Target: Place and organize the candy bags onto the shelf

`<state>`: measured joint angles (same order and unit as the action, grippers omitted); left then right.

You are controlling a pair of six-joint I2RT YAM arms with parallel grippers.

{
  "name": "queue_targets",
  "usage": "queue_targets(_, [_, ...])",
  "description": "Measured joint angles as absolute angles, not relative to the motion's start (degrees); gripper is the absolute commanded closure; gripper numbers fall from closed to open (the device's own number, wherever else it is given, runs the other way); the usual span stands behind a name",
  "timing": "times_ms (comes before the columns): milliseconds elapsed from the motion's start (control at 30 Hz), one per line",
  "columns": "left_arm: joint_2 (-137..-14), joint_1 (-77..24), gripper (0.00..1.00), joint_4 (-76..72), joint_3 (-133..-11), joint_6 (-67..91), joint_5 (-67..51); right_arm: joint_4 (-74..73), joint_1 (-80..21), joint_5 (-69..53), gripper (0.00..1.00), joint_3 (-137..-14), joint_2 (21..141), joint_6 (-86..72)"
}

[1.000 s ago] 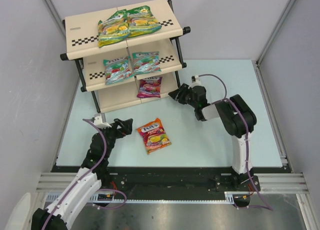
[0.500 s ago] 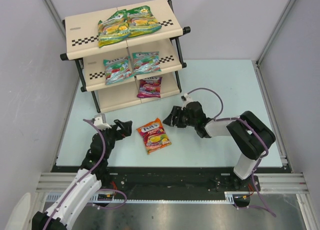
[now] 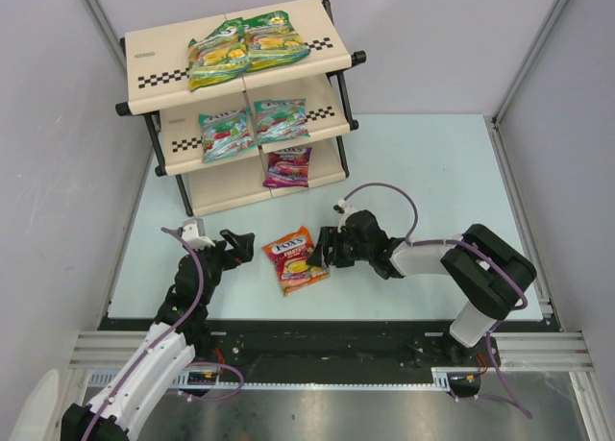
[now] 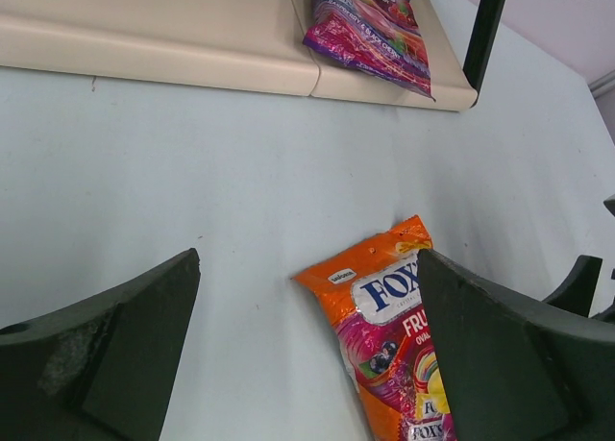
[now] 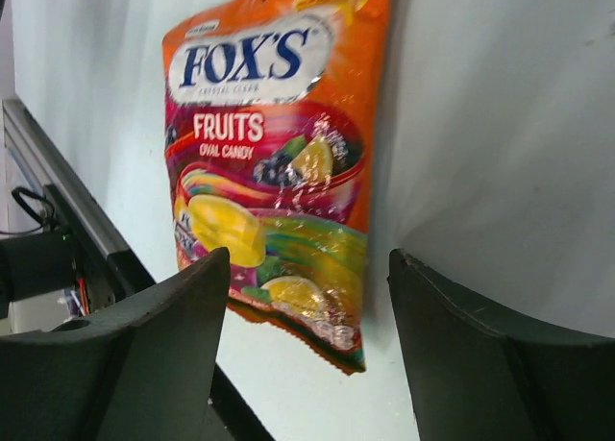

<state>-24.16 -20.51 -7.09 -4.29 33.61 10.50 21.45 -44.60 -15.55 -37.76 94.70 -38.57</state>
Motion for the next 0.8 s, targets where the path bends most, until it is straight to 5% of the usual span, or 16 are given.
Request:
queue_targets(167, [-24.14,-20.51,0.00,-7.09,-4.29,33.61,10.50,21.76,-46.04,-16.10,0.41,-37.74,94.98,-38.98])
queue_targets(200, [-24.10,-20.51,0.00,-7.07,-4.29,33.61,10.50,21.76,-46.06,-16.21,0.58,-37.69,95.13,-39.03])
queue_targets(333, [-23.94,-20.51,0.00,-7.07,-4.32,33.61,10.44,21.32,-46.04,-16.23,0.98,-37.36,95.90,-39.18])
queue_targets(800, [-22.85,-20.51,0.00,-4.91,-4.32,34.83,12.19,20.16,-51.37,-11.70,1.00,-37.52,89.38,-31.16])
